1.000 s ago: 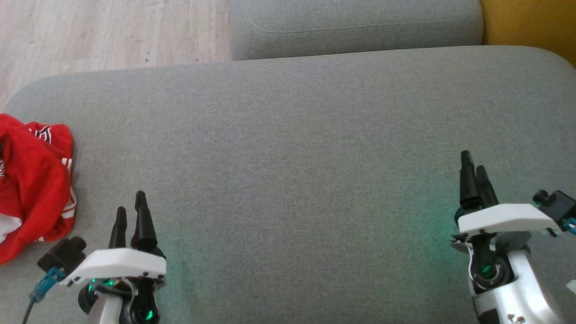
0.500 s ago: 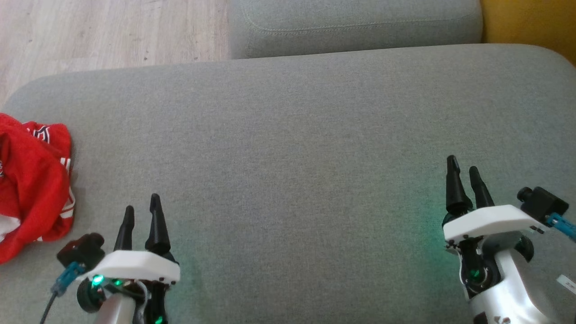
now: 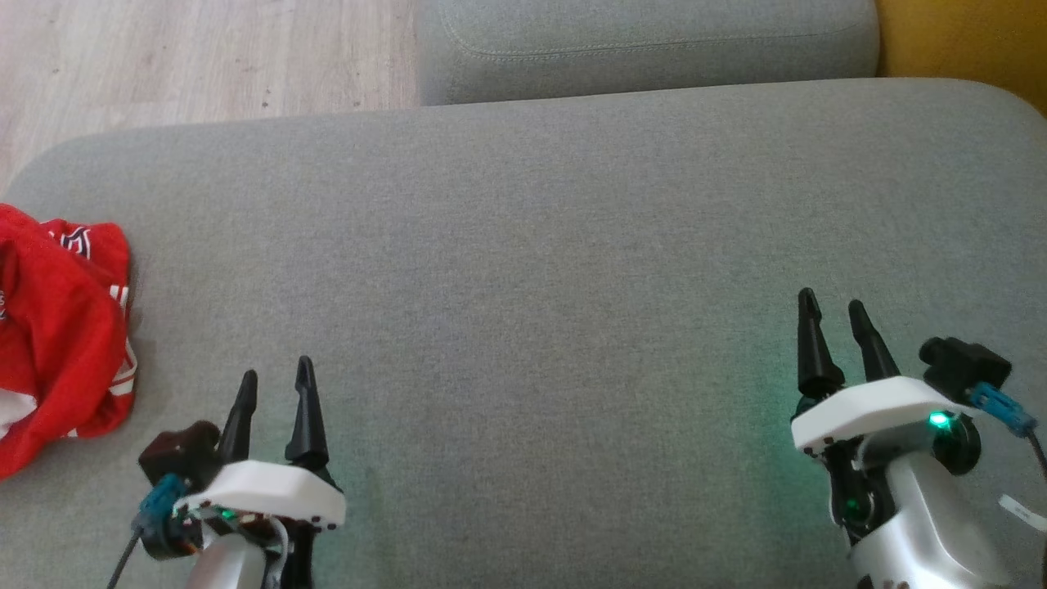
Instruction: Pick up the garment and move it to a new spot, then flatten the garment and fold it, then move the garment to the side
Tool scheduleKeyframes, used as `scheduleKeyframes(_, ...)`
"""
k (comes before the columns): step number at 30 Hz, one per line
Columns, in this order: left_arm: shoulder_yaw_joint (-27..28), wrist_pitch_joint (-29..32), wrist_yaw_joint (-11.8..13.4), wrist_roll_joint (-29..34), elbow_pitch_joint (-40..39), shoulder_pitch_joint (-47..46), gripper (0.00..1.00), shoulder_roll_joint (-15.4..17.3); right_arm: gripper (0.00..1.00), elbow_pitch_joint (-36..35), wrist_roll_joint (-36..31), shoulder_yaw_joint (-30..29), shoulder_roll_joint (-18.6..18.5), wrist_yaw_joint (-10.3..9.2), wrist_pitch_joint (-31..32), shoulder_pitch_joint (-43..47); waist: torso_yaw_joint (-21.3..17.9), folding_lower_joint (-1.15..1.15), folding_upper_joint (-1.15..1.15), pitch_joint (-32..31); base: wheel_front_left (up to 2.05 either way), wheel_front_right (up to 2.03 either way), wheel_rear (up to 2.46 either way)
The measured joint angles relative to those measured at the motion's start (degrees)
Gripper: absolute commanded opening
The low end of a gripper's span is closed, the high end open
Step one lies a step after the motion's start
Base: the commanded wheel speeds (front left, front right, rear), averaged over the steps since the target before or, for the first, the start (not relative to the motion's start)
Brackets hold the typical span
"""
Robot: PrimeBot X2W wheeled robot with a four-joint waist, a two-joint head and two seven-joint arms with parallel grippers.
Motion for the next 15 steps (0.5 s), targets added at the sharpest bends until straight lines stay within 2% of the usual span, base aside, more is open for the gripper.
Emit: scheduleKeyframes(15, -0.8, -2.3, 2.4, 10.7, 2.1, -1.2, 1.00, 0.0, 1.00, 2.1, -13.6, 0.5, 0.4, 0.00, -2.5, -2.3, -0.2, 0.00, 0.00, 0.4, 0.00, 0.00, 0.00)
